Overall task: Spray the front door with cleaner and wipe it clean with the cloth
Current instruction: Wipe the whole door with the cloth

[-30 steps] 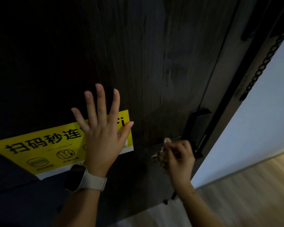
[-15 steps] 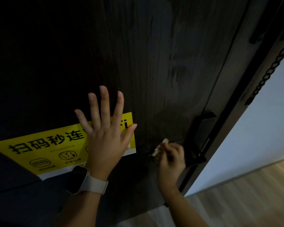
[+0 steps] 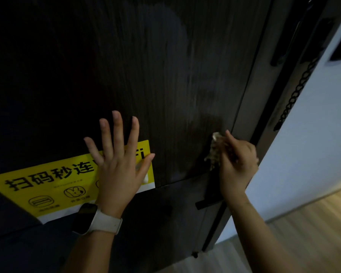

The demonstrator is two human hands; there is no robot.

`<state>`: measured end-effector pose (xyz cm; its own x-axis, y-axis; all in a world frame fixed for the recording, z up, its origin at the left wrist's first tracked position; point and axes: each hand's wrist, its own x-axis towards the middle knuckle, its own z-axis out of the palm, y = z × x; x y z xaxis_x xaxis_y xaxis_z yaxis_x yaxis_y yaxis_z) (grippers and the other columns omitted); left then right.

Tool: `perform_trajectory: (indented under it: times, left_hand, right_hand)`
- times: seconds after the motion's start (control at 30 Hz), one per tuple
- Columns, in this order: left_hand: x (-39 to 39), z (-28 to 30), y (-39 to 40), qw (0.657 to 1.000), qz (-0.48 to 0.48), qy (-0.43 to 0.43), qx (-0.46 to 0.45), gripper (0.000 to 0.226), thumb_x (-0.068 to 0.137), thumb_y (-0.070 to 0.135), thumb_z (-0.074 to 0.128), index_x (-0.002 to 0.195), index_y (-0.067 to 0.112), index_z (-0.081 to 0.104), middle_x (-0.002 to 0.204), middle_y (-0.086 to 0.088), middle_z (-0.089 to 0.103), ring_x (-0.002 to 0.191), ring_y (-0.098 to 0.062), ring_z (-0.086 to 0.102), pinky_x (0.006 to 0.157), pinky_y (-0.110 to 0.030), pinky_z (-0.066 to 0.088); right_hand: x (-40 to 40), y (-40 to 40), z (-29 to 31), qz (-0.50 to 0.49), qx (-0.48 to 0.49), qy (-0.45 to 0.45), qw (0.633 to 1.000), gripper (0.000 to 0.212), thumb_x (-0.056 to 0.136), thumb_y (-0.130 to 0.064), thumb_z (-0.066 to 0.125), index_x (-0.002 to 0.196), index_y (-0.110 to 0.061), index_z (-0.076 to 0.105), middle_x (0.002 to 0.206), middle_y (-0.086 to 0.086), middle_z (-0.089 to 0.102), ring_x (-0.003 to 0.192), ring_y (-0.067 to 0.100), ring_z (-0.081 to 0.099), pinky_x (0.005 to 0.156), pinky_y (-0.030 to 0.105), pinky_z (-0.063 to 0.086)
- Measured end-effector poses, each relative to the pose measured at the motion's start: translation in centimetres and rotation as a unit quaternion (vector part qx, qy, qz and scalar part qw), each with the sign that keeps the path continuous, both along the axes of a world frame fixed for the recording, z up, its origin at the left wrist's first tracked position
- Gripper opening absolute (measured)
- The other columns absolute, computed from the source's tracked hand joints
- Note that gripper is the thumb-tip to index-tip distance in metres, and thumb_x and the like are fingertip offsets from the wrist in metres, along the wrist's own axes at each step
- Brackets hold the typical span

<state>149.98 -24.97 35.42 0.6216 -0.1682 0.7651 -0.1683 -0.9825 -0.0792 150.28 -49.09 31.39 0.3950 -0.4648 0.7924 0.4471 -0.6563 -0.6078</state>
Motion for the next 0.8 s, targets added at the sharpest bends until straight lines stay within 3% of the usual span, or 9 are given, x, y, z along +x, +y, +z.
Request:
perform_trajectory:
  times: [0.07,0.17,0.23,0.33,0.4,0.47,0.57,0.73,0.8]
  left_hand:
    - [0.0,0.0,0.0,1.000,-0.002,-0.002,-0.002,0.096,0.088,0.057,0.049,0.154,0.022,-0.009,0.157,-0.005,-0.029,0.145,-0.028,-0.024,0.114,-0.055,-0.016]
    - [0.0,0.0,-0.1,1.000,-0.003,-0.005,-0.005,0.095,0.088,0.057,0.049,0.154,0.022,-0.009,0.157,-0.005,-0.029,0.145,-0.027,-0.023,0.114,-0.054,-0.017]
    - [0.0,0.0,-0.1,1.000,0.000,-0.006,-0.003,0.095,0.088,0.057,0.049,0.154,0.021,-0.009,0.157,-0.005,-0.028,0.145,-0.028,-0.023,0.114,-0.054,-0.017]
    - [0.0,0.0,0.0,1.000,0.005,-0.009,0.002,0.094,0.088,0.058,0.047,0.154,0.021,-0.009,0.157,-0.006,-0.028,0.145,-0.028,-0.022,0.114,-0.055,-0.016]
    - [0.0,0.0,0.0,1.000,0.005,-0.009,0.003,0.094,0.088,0.058,0.047,0.155,0.021,-0.008,0.157,-0.006,-0.027,0.146,-0.029,-0.021,0.115,-0.055,-0.015]
    - [0.0,0.0,0.0,1.000,0.002,-0.007,0.001,0.092,0.089,0.058,0.045,0.155,0.021,-0.007,0.158,-0.007,-0.025,0.146,-0.029,-0.019,0.115,-0.056,-0.014]
    - [0.0,0.1,0.0,1.000,0.002,-0.006,0.001,0.091,0.089,0.058,0.044,0.155,0.020,-0.006,0.159,-0.008,-0.024,0.146,-0.030,-0.018,0.115,-0.055,-0.015]
    - [-0.1,0.1,0.0,1.000,-0.001,-0.004,-0.011,0.093,0.087,0.056,0.049,0.155,0.022,-0.004,0.160,-0.007,-0.021,0.147,-0.030,-0.015,0.115,-0.055,-0.014]
    - [-0.3,0.2,-0.1,1.000,-0.003,0.001,-0.016,0.092,0.086,0.055,0.050,0.155,0.022,-0.001,0.161,-0.008,-0.017,0.148,-0.031,-0.013,0.116,-0.055,-0.012]
  right_hand:
    - [1.3,-0.2,-0.4,-0.012,-0.036,-0.032,0.999,0.019,0.083,0.006,0.068,0.100,0.000,0.073,0.093,0.000,0.061,0.082,0.024,0.059,0.072,0.035,0.050]
    - [1.7,-0.1,-3.9,-0.023,-0.024,-0.007,0.999,0.011,0.089,-0.003,0.064,0.092,0.004,0.072,0.083,0.005,0.052,0.071,0.019,0.053,0.058,0.040,0.048]
    - [0.9,-0.1,-6.5,-0.031,-0.052,0.034,0.998,0.016,0.090,-0.009,0.062,0.090,0.005,0.071,0.085,0.002,0.049,0.071,0.019,0.051,0.057,0.042,0.048]
    - [-0.1,-0.4,-7.7,-0.004,-0.073,0.093,0.993,0.008,0.085,-0.002,0.068,0.090,0.003,0.071,0.088,-0.006,0.046,0.075,0.020,0.052,0.060,0.042,0.051]
    - [-0.7,-0.4,-6.5,0.008,-0.045,0.085,0.995,0.013,0.086,-0.008,0.063,0.092,0.001,0.072,0.088,-0.006,0.048,0.075,0.014,0.051,0.061,0.036,0.049]
    - [-1.2,-0.3,-3.5,-0.002,-0.005,0.038,0.999,0.022,0.086,-0.011,0.056,0.097,0.000,0.073,0.087,-0.002,0.049,0.075,0.008,0.048,0.065,0.021,0.043]
    - [-0.3,-0.8,1.7,-0.028,0.028,-0.039,0.998,0.019,0.088,-0.005,0.063,0.105,0.001,0.071,0.085,0.005,0.051,0.074,0.006,0.047,0.070,0.006,0.037]
    - [2.3,-1.1,1.0,-0.029,0.003,-0.051,0.998,0.011,0.090,-0.004,0.066,0.096,0.003,0.072,0.083,0.006,0.049,0.070,0.019,0.051,0.064,0.027,0.045]
    - [2.2,-1.3,-0.7,-0.027,0.006,-0.021,0.999,0.012,0.090,-0.005,0.066,0.096,0.002,0.073,0.082,0.004,0.048,0.069,0.022,0.051,0.064,0.027,0.044]
